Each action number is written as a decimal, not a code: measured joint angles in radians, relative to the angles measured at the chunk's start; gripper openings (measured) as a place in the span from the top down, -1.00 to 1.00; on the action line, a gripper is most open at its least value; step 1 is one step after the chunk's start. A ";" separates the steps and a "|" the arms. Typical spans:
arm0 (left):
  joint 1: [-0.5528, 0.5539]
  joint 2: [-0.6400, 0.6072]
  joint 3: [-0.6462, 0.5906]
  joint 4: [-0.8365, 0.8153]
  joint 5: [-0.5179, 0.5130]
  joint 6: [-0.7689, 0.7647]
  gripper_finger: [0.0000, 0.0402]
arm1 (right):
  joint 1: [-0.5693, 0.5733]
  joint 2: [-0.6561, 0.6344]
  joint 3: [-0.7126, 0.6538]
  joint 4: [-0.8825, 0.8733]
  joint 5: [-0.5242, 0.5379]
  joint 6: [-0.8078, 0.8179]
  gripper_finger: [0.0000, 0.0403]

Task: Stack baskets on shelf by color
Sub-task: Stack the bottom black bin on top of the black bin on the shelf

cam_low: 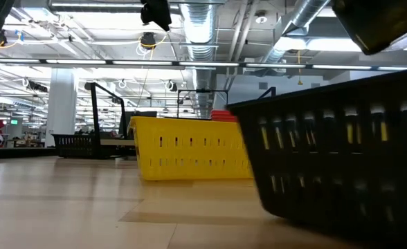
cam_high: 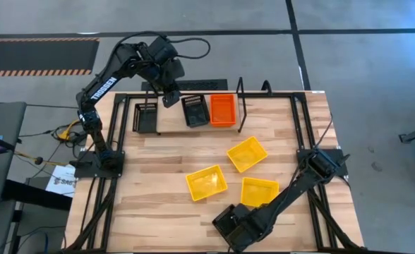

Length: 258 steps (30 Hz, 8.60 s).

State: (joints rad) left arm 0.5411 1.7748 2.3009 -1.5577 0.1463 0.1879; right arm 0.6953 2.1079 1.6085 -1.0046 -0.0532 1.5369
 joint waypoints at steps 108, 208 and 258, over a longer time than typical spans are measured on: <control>-0.215 0.169 -0.001 0.970 -0.158 -0.171 1.00 | -0.566 -0.476 0.553 -0.490 1.232 -1.187 0.51; 0.193 0.126 -0.507 0.282 0.262 -0.911 1.00 | -0.475 -0.629 0.745 -0.343 1.411 -1.642 -0.11; 0.176 0.125 -0.738 0.533 0.294 -0.865 0.54 | -0.475 -0.614 0.745 -0.351 1.411 -1.635 -0.11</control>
State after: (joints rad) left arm 0.7170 1.8999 1.5631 -1.0243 0.4408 -0.6768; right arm 0.2199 1.4940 2.3535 -1.3552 1.3579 -0.0977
